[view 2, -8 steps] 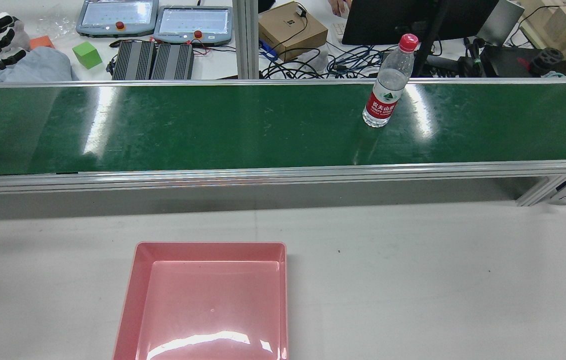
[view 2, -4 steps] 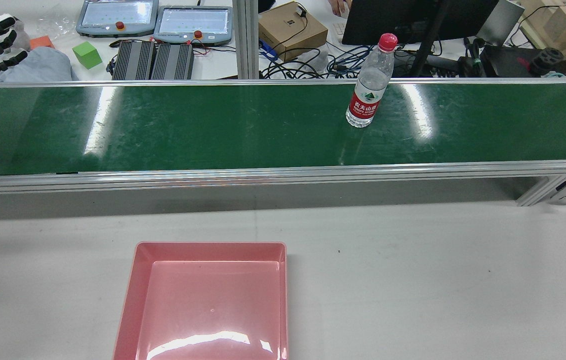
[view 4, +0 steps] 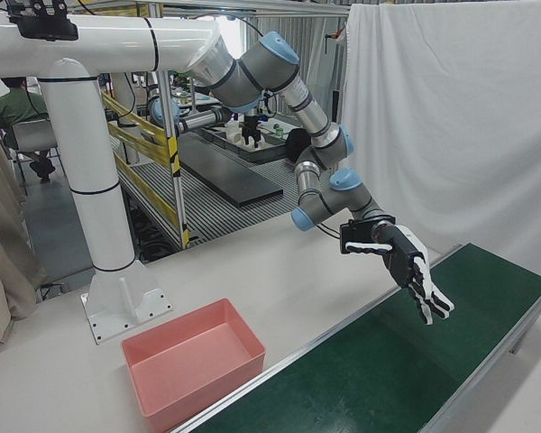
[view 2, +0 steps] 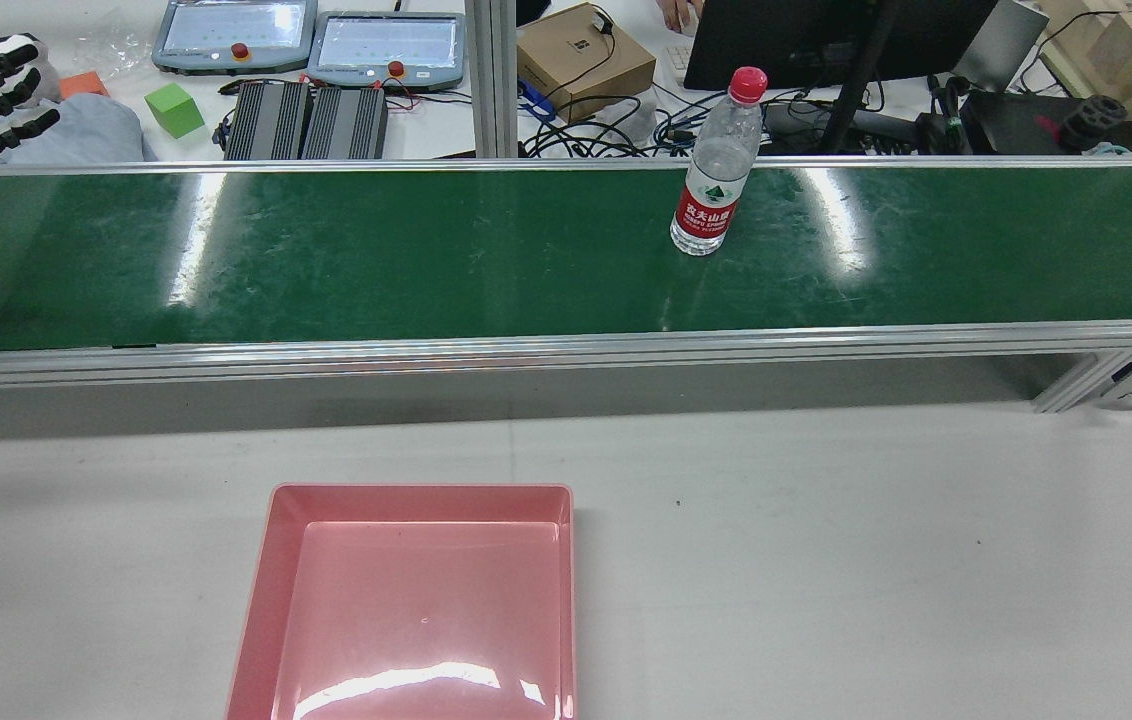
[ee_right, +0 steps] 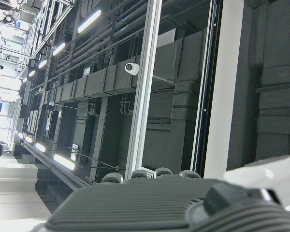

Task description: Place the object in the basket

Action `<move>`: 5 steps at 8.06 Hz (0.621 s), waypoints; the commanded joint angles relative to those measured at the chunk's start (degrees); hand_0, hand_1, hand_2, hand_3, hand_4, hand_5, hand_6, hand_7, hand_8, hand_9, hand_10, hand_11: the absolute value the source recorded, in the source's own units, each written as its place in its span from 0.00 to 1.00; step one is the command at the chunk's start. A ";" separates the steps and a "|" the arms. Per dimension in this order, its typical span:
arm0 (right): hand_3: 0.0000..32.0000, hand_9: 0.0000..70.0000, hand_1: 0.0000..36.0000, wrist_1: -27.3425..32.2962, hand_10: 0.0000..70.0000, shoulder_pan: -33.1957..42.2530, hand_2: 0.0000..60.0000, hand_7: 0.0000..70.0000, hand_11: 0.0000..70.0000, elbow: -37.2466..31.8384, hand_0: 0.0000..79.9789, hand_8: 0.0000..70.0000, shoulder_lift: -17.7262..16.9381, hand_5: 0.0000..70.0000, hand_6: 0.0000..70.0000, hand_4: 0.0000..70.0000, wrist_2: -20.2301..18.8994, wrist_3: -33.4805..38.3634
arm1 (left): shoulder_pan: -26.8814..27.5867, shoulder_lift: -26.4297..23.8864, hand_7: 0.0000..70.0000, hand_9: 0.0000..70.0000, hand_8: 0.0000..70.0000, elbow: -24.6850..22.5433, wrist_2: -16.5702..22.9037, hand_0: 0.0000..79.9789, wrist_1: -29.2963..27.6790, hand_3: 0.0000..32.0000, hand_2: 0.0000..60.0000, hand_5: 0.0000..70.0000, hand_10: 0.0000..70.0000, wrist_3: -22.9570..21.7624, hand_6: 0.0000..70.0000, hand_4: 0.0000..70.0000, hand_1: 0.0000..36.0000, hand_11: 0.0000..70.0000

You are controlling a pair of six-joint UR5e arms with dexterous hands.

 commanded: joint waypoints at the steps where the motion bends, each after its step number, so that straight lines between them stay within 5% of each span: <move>1: 0.00 0.00 0.00 0.00 0.00 0.00 0.00 0.00 0.00 0.00 0.00 0.00 0.00 0.00 0.00 0.00 0.00 0.00 | 0.07 -0.09 0.00 0.02 0.05 -0.10 0.00 0.66 0.19 0.00 0.00 0.17 0.09 0.05 0.04 0.20 0.40 0.15; 5: 0.00 0.00 0.00 0.00 0.00 0.00 0.00 0.00 0.00 0.00 0.00 0.00 0.00 0.00 0.00 0.00 0.00 0.00 | -0.27 -0.09 0.00 0.01 0.03 -0.19 0.00 0.65 0.27 0.00 0.00 0.16 0.08 -0.04 0.03 0.16 0.38 0.14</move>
